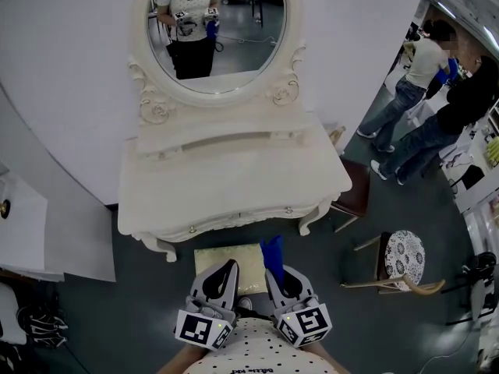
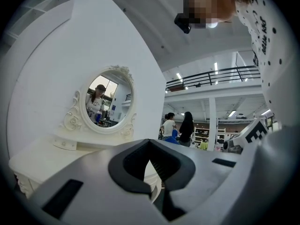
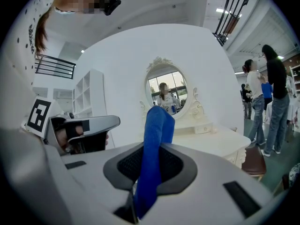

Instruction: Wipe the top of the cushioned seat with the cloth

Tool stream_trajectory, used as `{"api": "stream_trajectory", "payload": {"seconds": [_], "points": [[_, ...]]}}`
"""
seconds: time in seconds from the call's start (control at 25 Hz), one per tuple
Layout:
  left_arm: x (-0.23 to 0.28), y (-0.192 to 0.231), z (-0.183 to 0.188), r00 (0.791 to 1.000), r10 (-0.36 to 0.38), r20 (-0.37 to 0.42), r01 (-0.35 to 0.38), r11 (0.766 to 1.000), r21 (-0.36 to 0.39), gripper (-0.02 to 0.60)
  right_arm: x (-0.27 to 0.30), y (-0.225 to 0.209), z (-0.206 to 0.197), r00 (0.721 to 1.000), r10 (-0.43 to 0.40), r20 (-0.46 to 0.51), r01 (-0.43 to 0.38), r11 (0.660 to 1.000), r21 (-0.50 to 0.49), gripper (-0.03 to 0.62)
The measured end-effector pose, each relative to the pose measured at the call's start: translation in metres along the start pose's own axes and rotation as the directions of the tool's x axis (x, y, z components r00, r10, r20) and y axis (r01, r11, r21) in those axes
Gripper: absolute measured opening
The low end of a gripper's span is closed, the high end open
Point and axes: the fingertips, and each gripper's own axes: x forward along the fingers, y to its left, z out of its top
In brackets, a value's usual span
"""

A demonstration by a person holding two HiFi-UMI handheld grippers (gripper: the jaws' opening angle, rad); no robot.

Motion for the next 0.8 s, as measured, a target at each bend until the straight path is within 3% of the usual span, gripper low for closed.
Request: {"api": "stream_trajectory", "payload": {"seconds": [0.8], "points": [[-0.008, -0.0061, -0.0026, 1.0, 0.007, -0.014, -0.007, 1.0, 0.013, -0.002, -0.0091, 0.0022, -0.0044, 1.0, -0.002, -0.003, 0.002, 1.0, -0.003, 0.061]]}}
